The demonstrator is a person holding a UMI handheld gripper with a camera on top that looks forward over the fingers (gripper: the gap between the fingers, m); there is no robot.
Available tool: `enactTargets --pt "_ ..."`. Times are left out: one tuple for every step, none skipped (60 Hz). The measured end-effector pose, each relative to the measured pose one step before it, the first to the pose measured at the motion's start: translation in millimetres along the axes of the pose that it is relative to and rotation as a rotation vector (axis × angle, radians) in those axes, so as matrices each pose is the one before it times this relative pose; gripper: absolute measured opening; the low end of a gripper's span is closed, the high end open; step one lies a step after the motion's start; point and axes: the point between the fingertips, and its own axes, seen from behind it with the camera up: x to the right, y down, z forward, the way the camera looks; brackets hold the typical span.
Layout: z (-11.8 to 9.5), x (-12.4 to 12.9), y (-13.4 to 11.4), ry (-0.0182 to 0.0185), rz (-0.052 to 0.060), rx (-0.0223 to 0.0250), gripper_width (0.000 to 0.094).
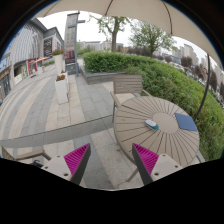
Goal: Arrange mouse
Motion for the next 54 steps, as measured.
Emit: enactTargets --pt "-0.11 1.26 1.04 0.00546 0.0049 -0.00351 0.0852" --pt "-0.04 1.47 1.10 0.00559 0.0045 -0.00382 0.0852" --pt "0.03 1.76 1.05 0.00605 0.0047 -0.00372 0.0854" --pt "0.26 2.12 0.97 0.00619 0.0050 -0.00357 0.0854" --pt "0.58 2.66 0.63 0.00654 0.0047 -0.00274 0.0854" --pt "0.98 3.07 0.47 0.00653 0.0043 -0.00206 0.0854" --pt "1.20 3.59 0.06 0.00606 0.0034 -0.00110 0.0853" --pt "-2.22 1.03 0.85 0.00682 0.0014 0.00026 0.0854" --pt "2.48 4.53 -1.24 0.00640 0.0006 0.00071 0.0853" --pt "2.57 5.13 -0.56 0.00690 0.0000 0.00171 0.0850" --pt "2.32 5.47 -0.59 0.00853 -0.0004 0.00180 0.0851" --pt "2.12 5.32 0.24 0.00983 0.0006 0.00133 0.0850" --pt "2.56 5.01 -0.20 0.01014 0.0012 0.00088 0.0851" --pt "2.35 5.65 0.54 0.00995 0.0017 0.00111 0.0850" --pt "2.31 4.54 0.37 0.00899 0.0023 0.00125 0.0850" --pt "1.89 4.40 0.11 0.00850 0.0032 0.00077 0.0851" --pt "2.71 3.92 -0.05 0.00763 0.0033 0.00049 0.0852" --pt "2.33 3.31 0.18 0.00711 0.0029 0.00093 0.0850" --pt "2.04 4.15 -0.49 0.00648 0.0024 0.00159 0.0851" --pt "2.05 4.23 0.68 0.00660 0.0027 0.00220 0.0850" --pt "2.07 4.79 0.16 0.00709 0.0035 0.00228 0.0848" --pt "1.86 4.91 0.51 0.00787 0.0041 0.00270 0.0852" --pt "2.06 5.63 -0.04 0.00872 0.0031 0.00262 0.0852" --pt "2.25 5.39 0.21 0.00916 0.0023 0.00297 0.0852" --pt "2.11 5.42 0.23 0.00867 0.0020 0.00272 0.0853" --pt "2.44 5.09 0.18 0.00796 0.0028 0.00246 0.0853" --pt "2.08 4.09 0.38 0.00698 0.0037 0.00229 0.0853" --pt "2.23 3.56 0.63 0.00578 0.0040 0.00259 0.0852" --pt "1.91 3.66 0.33 0.00584 0.0035 0.00204 0.0852" --pt "1.67 3.57 0.52 0.00527 0.0036 0.00128 0.0852" --pt "1.96 3.10 1.02 0.00435 0.0043 0.00048 0.0851" --pt "1.85 2.70 1.07 0.00305 0.0049 0.00026 0.0852" --pt "1.91 2.44 1.35 0.00221 0.0049 0.00054 0.0852" --pt "1.70 2.47 1.06 0.00220 0.0043 0.00091 0.0852" --pt "2.46 1.79 1.22 0.00268 0.0034 0.00032 0.0850" --pt "2.03 2.53 0.99 0.00234 0.0019 -0.00083 0.0852" --pt "2.16 1.28 0.96 0.00094 0.0006 -0.00060 0.0854" --pt "2.53 0.86 0.93 -0.00128 0.0003 -0.00016 0.0852" --pt "2.47 0.46 0.45 -0.00362 0.0004 0.00142 0.0852" --pt "2.13 0.64 0.48 -0.00352 0.0015 0.00236 0.0852" --pt "2.18 0.88 0.41 -0.00189 0.0023 0.00332 0.0852" --pt "1.88 1.22 0.24 -0.00039 0.0021 0.00319 0.0853" --pt "2.57 1.58 0.46 0.00021 0.0014 0.00226 0.0853" --pt "1.13 3.28 0.15 -0.00063 0.0011 -0.00050 0.0854" --pt "4.60 -0.64 2.51 0.00131 0.0004 0.00057 0.0854" --pt "2.70 0.61 1.46 -0.00063 0.0010 0.00036 0.0853" --pt "3.47 1.41 0.88 -0.00061 0.0009 0.00144 0.0853" --pt "3.72 0.70 0.46 -0.00054 -0.0001 0.00340 0.0854" --pt "1.70 2.96 -0.32 -0.00124 -0.0013 0.00275 0.0854" --pt "5.74 0.40 0.94 0.00227 -0.0026 0.00519 0.0854" --pt "3.95 2.55 -0.01 0.00233 -0.0018 0.00399 0.0854" --pt "2.80 3.91 -1.27 0.00228 -0.0011 0.00360 0.0854" --pt "4.46 2.32 -0.37 0.00277 -0.0013 0.00527 0.0853" --pt "6.30 -0.23 0.51 0.00253 -0.0018 0.00761 0.0854"
